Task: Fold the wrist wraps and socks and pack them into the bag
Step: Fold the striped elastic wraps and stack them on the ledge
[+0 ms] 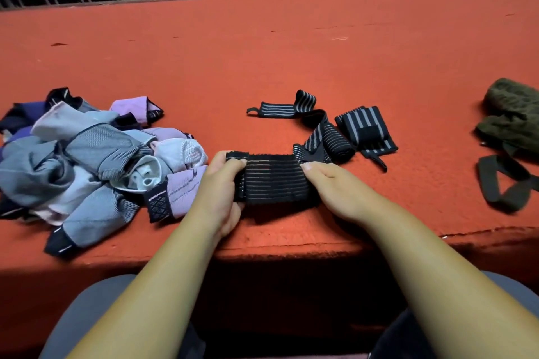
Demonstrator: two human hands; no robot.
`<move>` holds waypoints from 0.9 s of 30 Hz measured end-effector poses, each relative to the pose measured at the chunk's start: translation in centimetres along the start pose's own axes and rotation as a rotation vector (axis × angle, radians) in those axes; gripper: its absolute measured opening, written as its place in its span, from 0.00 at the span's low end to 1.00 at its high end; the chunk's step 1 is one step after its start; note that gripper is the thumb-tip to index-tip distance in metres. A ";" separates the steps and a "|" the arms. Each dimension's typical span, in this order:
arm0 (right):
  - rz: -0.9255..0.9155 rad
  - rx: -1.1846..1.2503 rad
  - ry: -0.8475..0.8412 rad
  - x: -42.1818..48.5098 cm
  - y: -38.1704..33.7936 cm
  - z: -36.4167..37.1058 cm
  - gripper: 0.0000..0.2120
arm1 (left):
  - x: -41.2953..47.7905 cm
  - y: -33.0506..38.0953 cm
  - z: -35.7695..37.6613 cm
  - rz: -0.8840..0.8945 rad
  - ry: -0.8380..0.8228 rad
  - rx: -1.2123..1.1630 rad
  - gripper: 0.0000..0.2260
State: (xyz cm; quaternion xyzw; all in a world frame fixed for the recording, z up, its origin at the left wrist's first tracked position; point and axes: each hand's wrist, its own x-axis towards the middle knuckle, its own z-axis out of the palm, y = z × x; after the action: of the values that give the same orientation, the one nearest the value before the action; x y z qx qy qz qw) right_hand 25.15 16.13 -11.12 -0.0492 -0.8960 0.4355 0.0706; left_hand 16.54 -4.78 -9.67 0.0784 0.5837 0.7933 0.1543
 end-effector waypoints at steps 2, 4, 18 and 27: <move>0.005 -0.057 0.006 0.4 0.2 0.0 0.21 | -0.1 0.4 -0.6 0.004 0.044 0.009 0.08; 0.003 -0.119 0.007 0.8 0.5 0.1 0.18 | -0.3 0.6 -1.0 0.009 0.057 0.014 0.06; 0.087 -0.419 0.128 2.0 2.5 0.5 0.27 | -4.0 3.2 -4.6 0.024 0.056 0.137 0.04; 0.082 -0.367 0.260 0.7 1.4 1.0 0.20 | -5.6 5.0 -5.3 -0.021 -0.071 -0.027 0.12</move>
State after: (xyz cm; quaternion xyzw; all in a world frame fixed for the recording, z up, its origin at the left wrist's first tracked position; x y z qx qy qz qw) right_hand 24.29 16.34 -12.73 -0.1533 -0.9409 0.2575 0.1578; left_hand 19.47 -12.79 -6.17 0.0982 0.5681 0.7961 0.1841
